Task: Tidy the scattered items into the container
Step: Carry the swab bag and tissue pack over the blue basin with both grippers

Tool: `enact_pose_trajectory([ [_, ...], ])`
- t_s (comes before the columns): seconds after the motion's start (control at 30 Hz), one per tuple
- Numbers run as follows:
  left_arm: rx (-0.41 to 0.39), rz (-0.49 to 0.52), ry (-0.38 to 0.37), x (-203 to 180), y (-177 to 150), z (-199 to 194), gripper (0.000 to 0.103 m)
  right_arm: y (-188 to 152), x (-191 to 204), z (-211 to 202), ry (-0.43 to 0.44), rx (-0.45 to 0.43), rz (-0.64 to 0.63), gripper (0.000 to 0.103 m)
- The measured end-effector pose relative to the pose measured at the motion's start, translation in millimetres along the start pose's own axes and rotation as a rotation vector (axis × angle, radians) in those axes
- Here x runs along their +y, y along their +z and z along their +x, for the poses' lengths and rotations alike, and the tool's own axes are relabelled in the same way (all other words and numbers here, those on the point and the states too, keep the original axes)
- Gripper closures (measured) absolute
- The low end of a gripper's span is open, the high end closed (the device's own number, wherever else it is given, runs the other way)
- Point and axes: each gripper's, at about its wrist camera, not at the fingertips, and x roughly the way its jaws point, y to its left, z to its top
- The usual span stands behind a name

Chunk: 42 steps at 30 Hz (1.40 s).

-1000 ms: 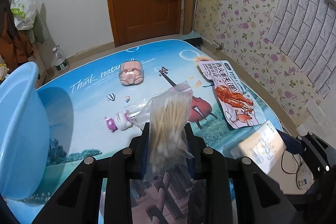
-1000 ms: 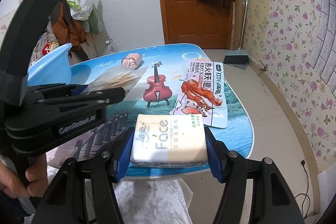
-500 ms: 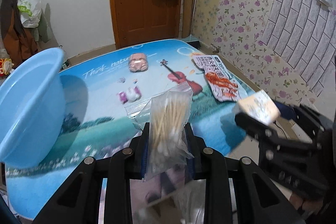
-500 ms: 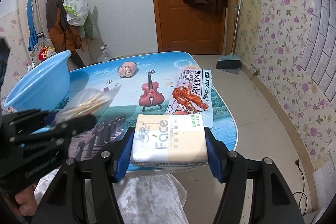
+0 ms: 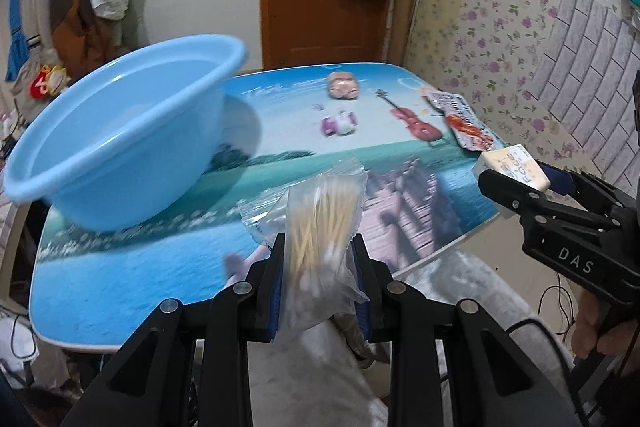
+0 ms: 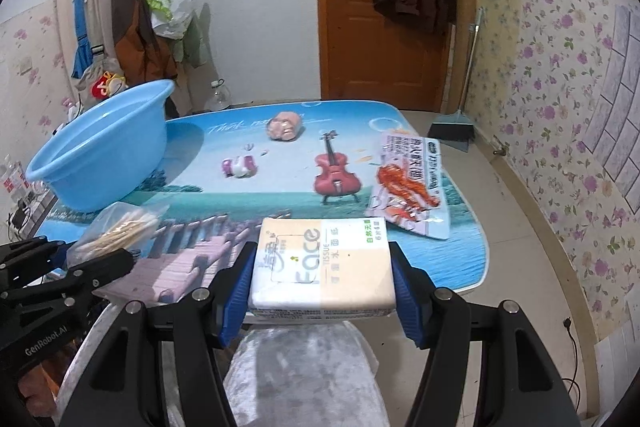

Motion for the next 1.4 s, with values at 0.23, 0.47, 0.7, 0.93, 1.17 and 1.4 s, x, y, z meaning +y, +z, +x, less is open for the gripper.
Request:
enact_pose_trajectory([
  [0.23,-0.008,-0.031,0.036,23.5,-11.7,-11.0,0.076,-6.5,19.3,5.5,0.02,0.012,-0.027,0.039],
  [0.47,-0.024,-0.051,0.066,36.1,-15.9,-15.4,0.076,-13.2,28.0,16.6,0.029,0.036,-0.028,0.039],
  [0.7,-0.035,-0.048,0.055,35.3,-13.9,-19.1,0.076,-11.2,31.4,11.9,0.034,0.027,-0.047,0.039],
  [0.93,-0.052,-0.039,0.049,31.2,-8.2,-28.0,0.076,-7.4,31.3,7.0,0.035,0.019,-0.05,0.039],
  [1.17,-0.11,-0.019,0.044,27.7,6.9,-52.0,0.076,15.8,37.9,-8.1,0.037,-0.038,-0.071,0.039],
  [1.4,-0.151,-0.031,0.046,41.8,29.4,-72.6,0.076,49.3,59.0,-24.1,0.08,-0.093,-0.118,0.039],
])
